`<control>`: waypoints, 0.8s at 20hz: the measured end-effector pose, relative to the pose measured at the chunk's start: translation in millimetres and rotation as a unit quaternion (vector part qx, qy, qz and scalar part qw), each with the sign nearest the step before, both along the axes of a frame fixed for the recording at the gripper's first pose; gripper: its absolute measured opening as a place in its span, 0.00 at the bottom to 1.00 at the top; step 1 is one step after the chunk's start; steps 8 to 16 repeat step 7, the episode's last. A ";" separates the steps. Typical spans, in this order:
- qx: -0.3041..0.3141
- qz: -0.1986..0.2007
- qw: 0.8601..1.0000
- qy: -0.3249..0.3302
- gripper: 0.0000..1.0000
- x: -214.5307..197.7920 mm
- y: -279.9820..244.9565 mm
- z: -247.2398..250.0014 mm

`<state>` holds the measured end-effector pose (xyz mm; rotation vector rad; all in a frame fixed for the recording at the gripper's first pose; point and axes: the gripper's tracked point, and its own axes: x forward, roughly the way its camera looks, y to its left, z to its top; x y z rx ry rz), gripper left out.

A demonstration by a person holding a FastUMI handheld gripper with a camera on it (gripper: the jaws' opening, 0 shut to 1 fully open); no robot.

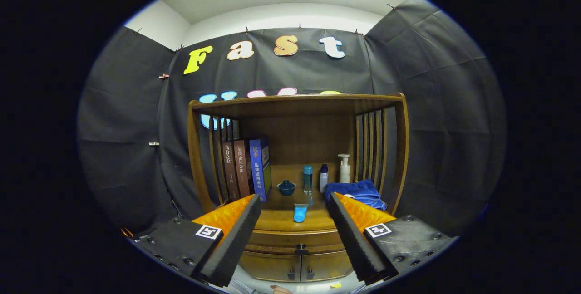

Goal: Pull open the drawer, take out the items inside it, and place them on the countertop above the cabinet.

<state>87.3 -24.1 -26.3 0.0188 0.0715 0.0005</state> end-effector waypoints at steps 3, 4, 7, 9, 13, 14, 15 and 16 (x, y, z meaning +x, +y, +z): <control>-0.001 -0.002 1.000 0.000 0.99 -1.3 -0.8 0.7; 0.000 -0.003 1.000 0.000 0.99 -1.5 -0.9 1.1; 0.000 -0.006 1.000 -0.004 0.99 -1.6 -1.7 3.1; 0.000 -0.006 1.000 -0.004 0.99 -1.6 -1.7 3.1; 0.000 -0.006 1.000 -0.004 0.99 -1.6 -1.7 3.1; 0.000 -0.006 1.000 -0.004 0.99 -1.6 -1.7 3.1; 0.000 -0.006 1.000 -0.004 0.99 -1.6 -1.7 3.1; 0.000 -0.006 1.000 -0.004 0.99 -1.6 -1.7 3.1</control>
